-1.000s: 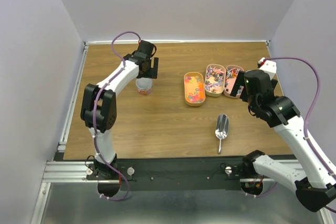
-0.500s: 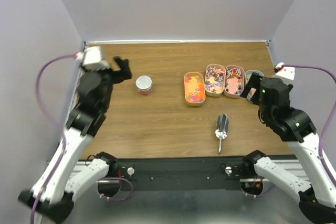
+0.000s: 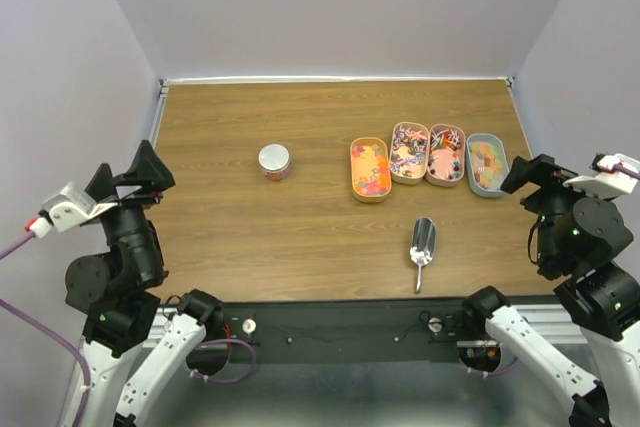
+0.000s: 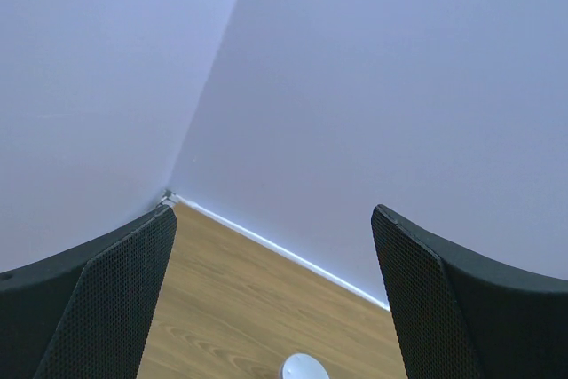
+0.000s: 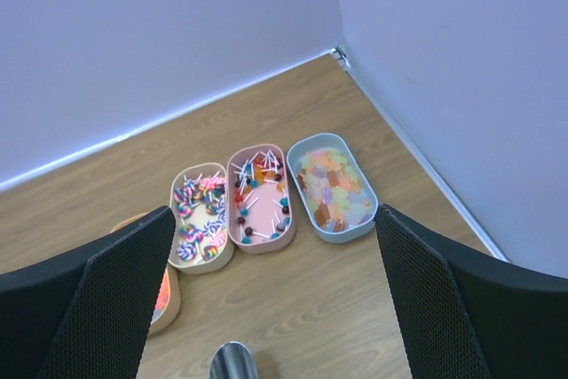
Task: Pack the candies
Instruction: Reset both arms
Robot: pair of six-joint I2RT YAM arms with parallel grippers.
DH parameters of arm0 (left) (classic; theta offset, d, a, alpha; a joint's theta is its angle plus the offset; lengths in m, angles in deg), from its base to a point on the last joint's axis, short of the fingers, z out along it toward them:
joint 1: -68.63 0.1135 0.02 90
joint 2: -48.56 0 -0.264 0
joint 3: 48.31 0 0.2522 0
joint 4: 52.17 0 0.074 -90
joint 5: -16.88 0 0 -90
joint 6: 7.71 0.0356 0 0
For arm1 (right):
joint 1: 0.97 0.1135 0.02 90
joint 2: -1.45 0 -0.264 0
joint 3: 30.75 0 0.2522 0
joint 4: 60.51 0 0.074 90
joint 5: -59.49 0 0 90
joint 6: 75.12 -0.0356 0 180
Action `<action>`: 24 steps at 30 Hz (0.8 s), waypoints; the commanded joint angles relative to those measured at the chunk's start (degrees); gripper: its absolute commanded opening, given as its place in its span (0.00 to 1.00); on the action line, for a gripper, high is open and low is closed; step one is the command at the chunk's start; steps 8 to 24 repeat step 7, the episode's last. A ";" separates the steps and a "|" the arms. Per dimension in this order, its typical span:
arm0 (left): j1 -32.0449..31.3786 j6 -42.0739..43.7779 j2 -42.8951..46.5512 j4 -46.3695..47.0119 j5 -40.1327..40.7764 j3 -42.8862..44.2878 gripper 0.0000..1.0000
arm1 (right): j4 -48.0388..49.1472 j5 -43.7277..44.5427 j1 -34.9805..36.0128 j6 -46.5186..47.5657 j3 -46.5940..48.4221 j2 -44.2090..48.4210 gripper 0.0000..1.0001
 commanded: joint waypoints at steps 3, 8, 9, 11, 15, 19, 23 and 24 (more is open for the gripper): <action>0.02 0.59 1.91 1.45 9.02 -0.69 0.99 | 3.56 3.46 -0.28 3.14 -2.48 2.66 1.00; 0.02 0.50 2.00 1.80 9.37 -0.95 0.99 | 3.91 3.81 -0.20 3.92 -3.10 3.90 1.00; 0.02 0.50 2.00 1.80 9.37 -0.95 0.99 | 3.91 3.81 -0.20 3.92 -3.10 3.90 1.00; 0.02 0.50 2.00 1.80 9.37 -0.95 0.99 | 3.91 3.81 -0.20 3.92 -3.10 3.90 1.00; 0.02 0.50 2.00 1.80 9.37 -0.95 0.99 | 3.91 3.81 -0.20 3.92 -3.10 3.90 1.00; 0.02 0.50 2.00 1.80 9.37 -0.95 0.99 | 3.91 3.81 -0.20 3.92 -3.10 3.90 1.00; 0.02 0.50 2.00 1.80 9.37 -0.95 0.99 | 3.91 3.81 -0.20 3.92 -3.10 3.90 1.00; 0.02 0.50 2.00 1.80 9.37 -0.95 0.99 | 3.91 3.81 -0.20 3.92 -3.10 3.90 1.00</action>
